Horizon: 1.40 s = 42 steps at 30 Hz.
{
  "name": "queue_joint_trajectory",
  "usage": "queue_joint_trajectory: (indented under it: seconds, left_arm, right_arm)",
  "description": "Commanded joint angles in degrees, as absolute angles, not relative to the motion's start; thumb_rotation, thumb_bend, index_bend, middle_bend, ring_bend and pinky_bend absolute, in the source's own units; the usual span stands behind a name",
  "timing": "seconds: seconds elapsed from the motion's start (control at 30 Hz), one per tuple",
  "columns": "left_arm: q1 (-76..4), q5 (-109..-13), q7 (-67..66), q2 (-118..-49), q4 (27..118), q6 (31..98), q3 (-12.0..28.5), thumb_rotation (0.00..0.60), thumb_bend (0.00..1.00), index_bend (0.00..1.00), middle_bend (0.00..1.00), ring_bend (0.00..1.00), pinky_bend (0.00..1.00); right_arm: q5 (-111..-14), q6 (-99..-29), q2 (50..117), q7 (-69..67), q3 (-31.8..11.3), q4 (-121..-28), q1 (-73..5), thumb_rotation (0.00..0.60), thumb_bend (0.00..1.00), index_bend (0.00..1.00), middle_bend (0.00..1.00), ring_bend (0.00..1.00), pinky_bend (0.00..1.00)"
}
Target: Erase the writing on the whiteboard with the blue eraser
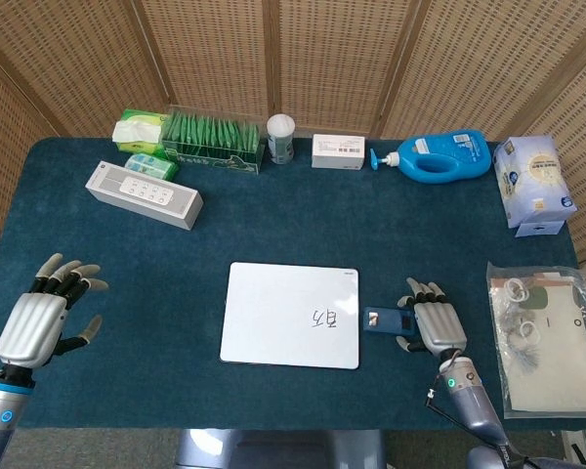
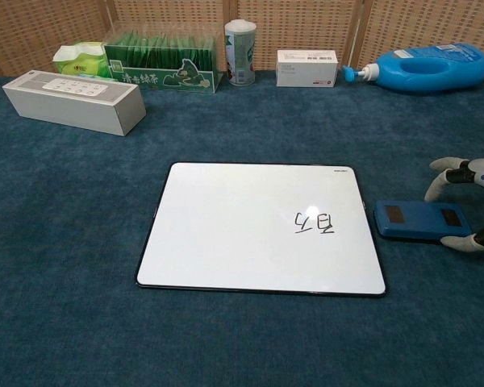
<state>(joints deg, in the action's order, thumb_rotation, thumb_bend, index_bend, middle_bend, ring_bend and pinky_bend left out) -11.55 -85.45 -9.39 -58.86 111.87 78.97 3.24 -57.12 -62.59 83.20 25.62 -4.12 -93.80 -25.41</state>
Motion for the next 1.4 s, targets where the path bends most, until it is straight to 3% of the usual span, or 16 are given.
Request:
queue_joint_trajectory:
  seconds: [0.03,0.5,0.73,0.83,1.23,1.4]
  left_arm:
    - [-11.6,-85.4,-9.4,-58.9,111.8,79.0,3.2,0.600,0.44,0.33,0.24,0.17,0.04]
    - [-11.6,-85.1,-9.1,-59.3,111.3,79.1,3.2,0.600,0.44,0.32,0.23,0.17,0.04]
    - [-11.7,-85.0,-9.0,-59.4,111.0,79.1,3.2,0.600,0.44,0.32,0.22,0.17,0.04]
    - [-11.7,-85.0,-9.0,-59.5,111.0,79.1,3.2,0.600,0.44,0.32,0.22,0.17,0.04]
    - [-11.7,-84.9,-9.4,-59.8,110.8,79.2,3.2,0.600,0.44,0.31,0.22,0.17,0.04]
    - [-11.6,-84.8,-9.7,-59.5,111.1,79.6,3.3,0.600,0.44,0.31,0.22,0.17,0.04]
  right_arm:
    - [-57.2,-62.5,83.3,25.5,-4.1,-93.6,-25.5,0.528,0.27,0.31,0.04,0.00,0.00]
    - [-56.3,-62.4,82.9,26.1,-4.6,-94.1,-25.9,0.531,0.27,0.34,0.05,0.00,0.00]
    - [-56.0,-62.3,82.8,25.9,-4.8,-94.3,-26.1,0.599,0.27,0.51,0.08,0.00,0.00]
    - [-56.5,-62.5,82.8,25.4,-5.0,-94.5,-26.1,0.600,0.27,0.59,0.12,0.00,0.00]
    - [-59.6,-61.7,81.5,18.9,-6.4,-96.7,-26.1,0.600,0.26,0.70,0.16,0.00,0.00]
    - [-61.7,-57.3,79.7,9.4,-8.4,-99.6,-26.9,0.600,0.27,0.74,0.18,0.00,0.00]
